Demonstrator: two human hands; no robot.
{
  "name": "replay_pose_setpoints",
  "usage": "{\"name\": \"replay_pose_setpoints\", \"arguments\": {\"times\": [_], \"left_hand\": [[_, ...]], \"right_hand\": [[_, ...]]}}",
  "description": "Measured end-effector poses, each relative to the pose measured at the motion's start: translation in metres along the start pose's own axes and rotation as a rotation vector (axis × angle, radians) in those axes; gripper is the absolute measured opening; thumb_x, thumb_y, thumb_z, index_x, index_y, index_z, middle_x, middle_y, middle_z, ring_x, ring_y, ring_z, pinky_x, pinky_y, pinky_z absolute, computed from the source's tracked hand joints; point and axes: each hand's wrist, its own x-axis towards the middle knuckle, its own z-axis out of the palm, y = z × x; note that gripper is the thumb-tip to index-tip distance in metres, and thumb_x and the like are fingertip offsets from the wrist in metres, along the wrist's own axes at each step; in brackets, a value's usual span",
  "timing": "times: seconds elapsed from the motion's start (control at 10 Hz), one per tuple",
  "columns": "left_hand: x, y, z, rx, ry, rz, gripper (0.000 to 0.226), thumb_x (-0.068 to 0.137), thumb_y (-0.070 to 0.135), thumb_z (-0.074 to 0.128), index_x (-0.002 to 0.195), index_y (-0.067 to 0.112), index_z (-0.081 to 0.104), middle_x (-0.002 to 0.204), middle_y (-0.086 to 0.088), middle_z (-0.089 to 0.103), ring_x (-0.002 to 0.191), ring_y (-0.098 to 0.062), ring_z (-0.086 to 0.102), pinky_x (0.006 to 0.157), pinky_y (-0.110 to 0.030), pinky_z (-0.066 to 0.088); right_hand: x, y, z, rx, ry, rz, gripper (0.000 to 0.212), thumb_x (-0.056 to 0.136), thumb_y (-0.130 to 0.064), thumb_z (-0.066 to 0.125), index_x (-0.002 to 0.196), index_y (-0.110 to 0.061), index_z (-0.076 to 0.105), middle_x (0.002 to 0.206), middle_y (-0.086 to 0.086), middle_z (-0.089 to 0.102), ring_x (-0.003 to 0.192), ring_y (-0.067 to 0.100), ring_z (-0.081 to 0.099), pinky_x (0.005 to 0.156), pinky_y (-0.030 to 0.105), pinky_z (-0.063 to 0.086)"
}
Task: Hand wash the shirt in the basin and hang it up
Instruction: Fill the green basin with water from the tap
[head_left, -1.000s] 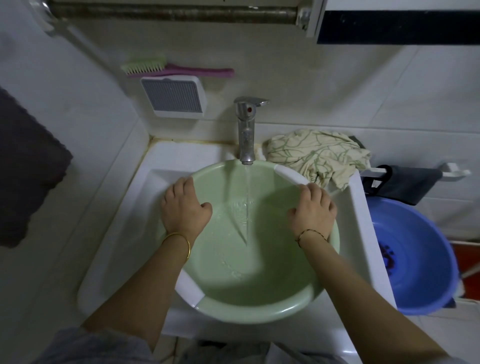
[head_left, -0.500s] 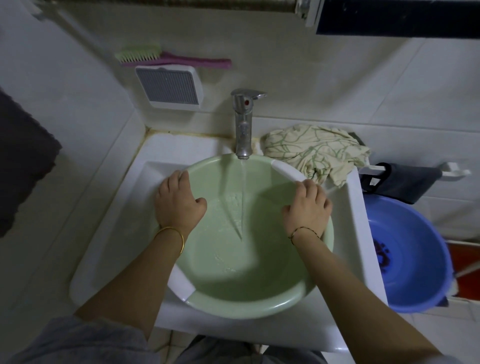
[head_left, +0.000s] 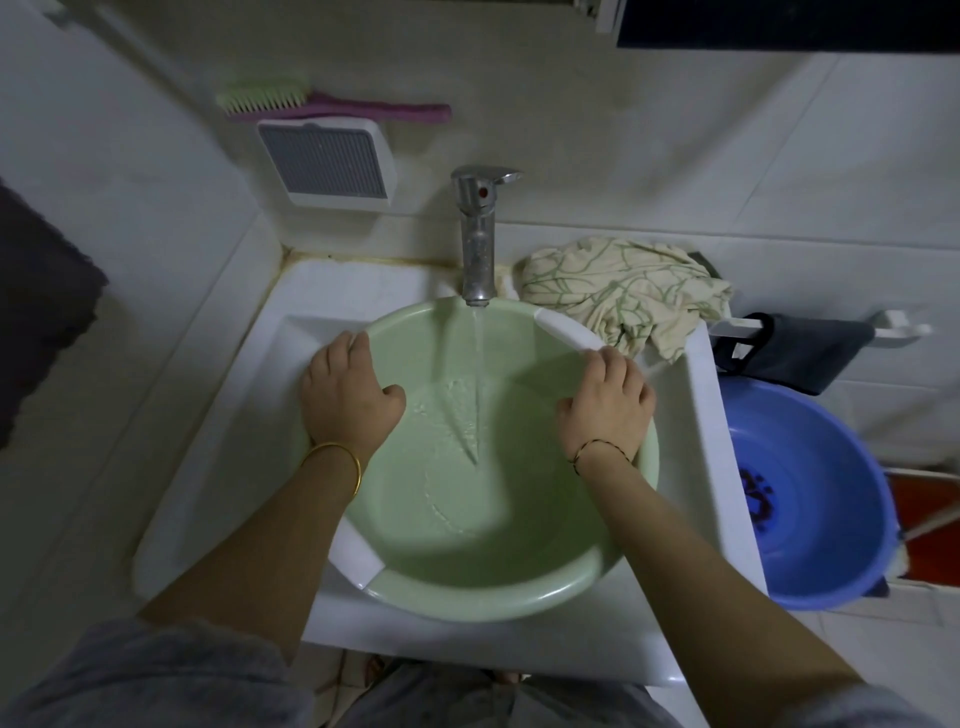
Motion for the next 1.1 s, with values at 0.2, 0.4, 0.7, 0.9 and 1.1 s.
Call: {"name": "replay_pose_setpoints", "arguments": {"times": [0.2,0.4,0.7,0.9,1.1], "left_hand": [[0.0007,-0.0006,0.0005,-0.001,0.003,0.001,0.072,0.072,0.025,0.063,0.139,0.007,0.040,0.145,-0.013,0.040,0.129,-0.033,0.037,0.104,-0.040,0.031],[0.0006,-0.0003,0.0009,0.002,0.006,-0.002,0.073,0.072,0.025,0.063,0.139,0.007,0.041,0.145,-0.013,0.040,0.130,-0.033,0.037,0.104,-0.041,0.031],[0.0007,0.0002,0.0008,0.014,0.007,-0.001,0.073,0.072,0.025,0.063,0.139,0.007,0.041,0.146,-0.014,0.039,0.129,-0.034,0.038,0.104,-0.041,0.031],[0.0002,0.0005,0.0012,0.009,0.018,0.000,0.073,0.072,0.024,0.063,0.139,0.007,0.041,0.145,-0.014,0.040,0.129,-0.033,0.038,0.104,-0.041,0.031],[0.0000,0.0002,0.0015,0.005,0.017,-0.003,0.074,0.072,0.025,0.063,0.140,0.008,0.040,0.147,-0.013,0.038,0.131,-0.033,0.036,0.106,-0.041,0.029]], "right_hand": [[0.0008,0.0001,0.0011,0.005,0.003,0.007,0.064,0.085,-0.027,0.058,0.141,-0.012,0.032,0.150,0.006,0.028,0.139,0.027,0.021,0.111,0.041,0.019],[0.0010,-0.0001,0.0025,0.010,0.018,0.006,0.063,0.083,-0.026,0.059,0.139,-0.011,0.036,0.148,0.007,0.031,0.138,0.028,0.023,0.108,0.042,0.021],[0.0010,0.0007,0.0027,0.012,0.016,0.007,0.062,0.084,-0.026,0.059,0.139,-0.011,0.035,0.149,0.006,0.030,0.138,0.027,0.022,0.109,0.041,0.018],[0.0012,0.0012,0.0038,0.016,0.022,0.006,0.061,0.084,-0.026,0.059,0.138,-0.010,0.036,0.149,0.006,0.031,0.137,0.027,0.023,0.109,0.041,0.020],[0.0006,0.0014,0.0044,0.030,0.036,0.006,0.059,0.082,-0.023,0.060,0.135,-0.008,0.040,0.147,0.008,0.034,0.135,0.029,0.027,0.107,0.042,0.021]]}}
